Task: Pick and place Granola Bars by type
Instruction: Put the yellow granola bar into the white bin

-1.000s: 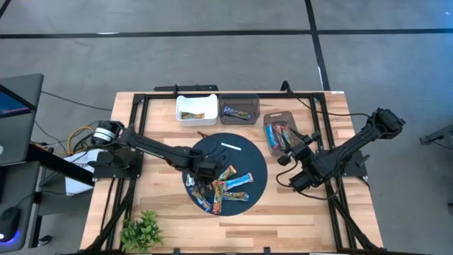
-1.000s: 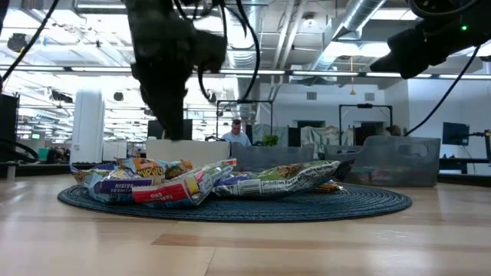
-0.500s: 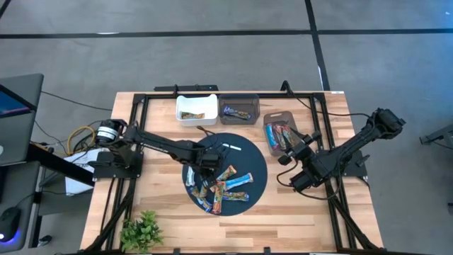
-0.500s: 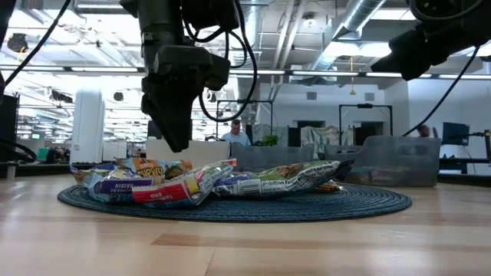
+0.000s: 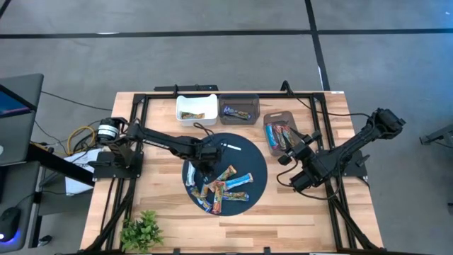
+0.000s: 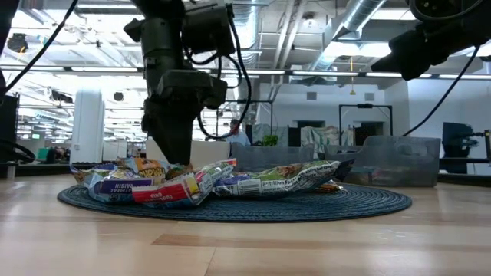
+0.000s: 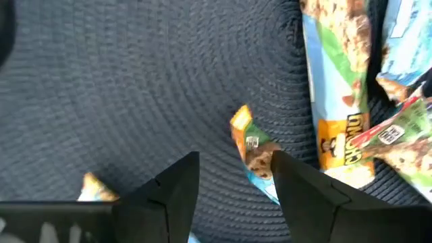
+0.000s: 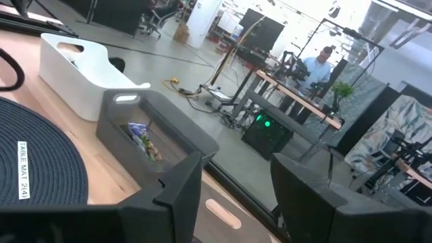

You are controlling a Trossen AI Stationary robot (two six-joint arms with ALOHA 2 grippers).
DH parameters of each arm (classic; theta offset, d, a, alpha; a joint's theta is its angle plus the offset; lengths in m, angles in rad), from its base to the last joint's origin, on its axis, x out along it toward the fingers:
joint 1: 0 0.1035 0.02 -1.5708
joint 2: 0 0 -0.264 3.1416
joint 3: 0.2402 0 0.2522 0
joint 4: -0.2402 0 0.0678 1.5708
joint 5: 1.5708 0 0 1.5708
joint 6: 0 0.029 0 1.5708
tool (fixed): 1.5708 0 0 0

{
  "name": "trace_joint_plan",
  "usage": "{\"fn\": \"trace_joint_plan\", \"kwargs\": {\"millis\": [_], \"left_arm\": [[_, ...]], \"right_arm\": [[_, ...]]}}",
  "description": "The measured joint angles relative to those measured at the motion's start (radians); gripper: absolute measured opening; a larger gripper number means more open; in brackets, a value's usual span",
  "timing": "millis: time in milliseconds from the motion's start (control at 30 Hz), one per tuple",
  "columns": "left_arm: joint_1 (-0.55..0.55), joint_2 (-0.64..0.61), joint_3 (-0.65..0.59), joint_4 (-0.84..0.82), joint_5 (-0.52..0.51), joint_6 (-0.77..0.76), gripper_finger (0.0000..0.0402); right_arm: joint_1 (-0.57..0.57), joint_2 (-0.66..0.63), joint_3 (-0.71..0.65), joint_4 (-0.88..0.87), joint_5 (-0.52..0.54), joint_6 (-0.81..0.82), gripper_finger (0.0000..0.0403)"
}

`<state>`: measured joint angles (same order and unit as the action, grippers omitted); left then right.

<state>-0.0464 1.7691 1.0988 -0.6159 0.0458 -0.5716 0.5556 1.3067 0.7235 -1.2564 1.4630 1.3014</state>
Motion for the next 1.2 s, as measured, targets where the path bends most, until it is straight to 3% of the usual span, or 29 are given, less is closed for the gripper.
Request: {"fn": "trace_joint_plan", "kwargs": {"millis": [400, 533, 800, 1200], "left_arm": [[0.005, -0.001, -0.023, 0.036, 0.037, 0.000, 0.0174], [0.005, -0.001, -0.023, 0.036, 0.034, 0.015, 0.0135], [0.005, -0.001, -0.024, 0.034, 0.035, 0.088, 0.0010], [0.005, -0.001, 0.007, 0.025, -0.030, 0.155, 0.0000]], "right_arm": [[-0.001, 0.000, 0.000, 0.000, 0.001, -0.001, 0.0171], [-0.001, 0.000, 0.000, 0.000, 0.001, -0.003, 0.0171], [-0.001, 0.000, 0.000, 0.002, 0.001, -0.018, 0.0171], [-0.002, 0.000, 0.000, 0.003, 0.001, -0.019, 0.0171]]}}
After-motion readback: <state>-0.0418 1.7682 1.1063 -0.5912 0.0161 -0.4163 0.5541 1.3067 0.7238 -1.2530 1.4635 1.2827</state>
